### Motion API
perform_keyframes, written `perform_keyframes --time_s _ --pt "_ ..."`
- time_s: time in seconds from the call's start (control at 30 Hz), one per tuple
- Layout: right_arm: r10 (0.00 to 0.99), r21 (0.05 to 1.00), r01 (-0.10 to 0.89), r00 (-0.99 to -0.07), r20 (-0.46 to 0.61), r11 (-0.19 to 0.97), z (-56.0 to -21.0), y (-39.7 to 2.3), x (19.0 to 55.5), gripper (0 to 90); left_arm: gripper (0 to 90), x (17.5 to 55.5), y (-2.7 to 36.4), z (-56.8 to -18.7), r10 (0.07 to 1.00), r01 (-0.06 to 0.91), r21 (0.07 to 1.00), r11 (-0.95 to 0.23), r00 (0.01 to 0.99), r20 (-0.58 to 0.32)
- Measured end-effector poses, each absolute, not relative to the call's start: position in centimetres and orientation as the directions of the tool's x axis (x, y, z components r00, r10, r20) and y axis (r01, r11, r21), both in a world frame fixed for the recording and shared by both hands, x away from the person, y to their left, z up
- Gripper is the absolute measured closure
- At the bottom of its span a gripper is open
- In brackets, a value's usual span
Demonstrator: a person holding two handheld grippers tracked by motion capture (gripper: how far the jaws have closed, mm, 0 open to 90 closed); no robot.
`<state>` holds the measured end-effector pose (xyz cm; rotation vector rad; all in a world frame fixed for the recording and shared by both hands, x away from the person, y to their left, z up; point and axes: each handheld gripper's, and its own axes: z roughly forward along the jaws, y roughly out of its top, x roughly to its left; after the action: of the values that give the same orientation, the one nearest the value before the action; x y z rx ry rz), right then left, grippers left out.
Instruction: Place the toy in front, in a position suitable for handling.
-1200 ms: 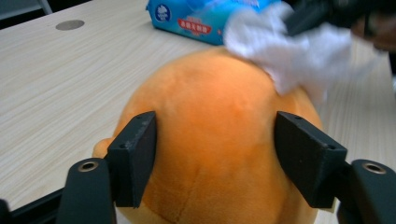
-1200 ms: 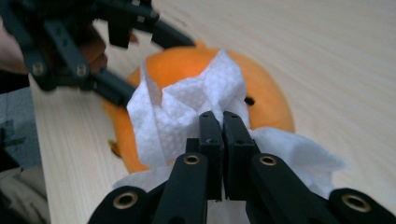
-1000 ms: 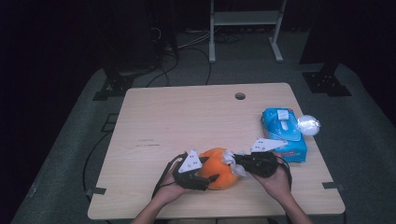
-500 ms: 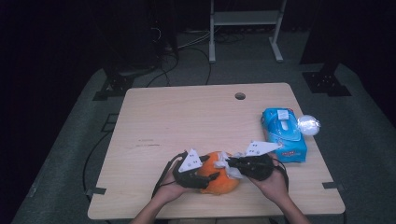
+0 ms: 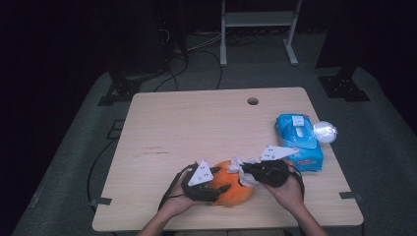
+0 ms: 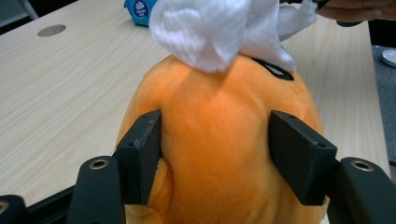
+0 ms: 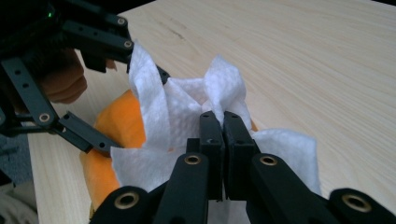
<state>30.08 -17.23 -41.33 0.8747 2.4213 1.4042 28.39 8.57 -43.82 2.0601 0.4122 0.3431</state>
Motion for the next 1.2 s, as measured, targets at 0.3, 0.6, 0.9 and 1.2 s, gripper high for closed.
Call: perform_keyframes --time_s 0.3,0.6,0.9,1.2 --pt "0.508 0.829 0.352 -0.856 0.096 0.436 -41.7 -17.1 28.8 87.7 14.5 30.1 9.1 -43.3 0.414 0.256 0.865 -0.432 0.908 -0.062" --pt "0.603 0.805 0.452 -0.783 0.152 0.383 -42.3 -19.5 30.4 87.5 29.3 29.2 8.9 -43.8 0.399 0.194 0.867 -0.459 0.917 0.006" --pt "0.530 0.844 0.413 -0.827 0.189 0.343 -41.2 -17.3 30.0 87.4 29.4 28.1 7.9 -43.6 0.368 0.101 0.847 -0.523 0.922 0.117" --pt "0.592 0.806 0.475 -0.781 0.201 0.353 -42.3 -20.2 29.9 87.5 30.6 29.2 9.0 -43.9 0.409 0.170 0.850 -0.499 0.911 0.057"
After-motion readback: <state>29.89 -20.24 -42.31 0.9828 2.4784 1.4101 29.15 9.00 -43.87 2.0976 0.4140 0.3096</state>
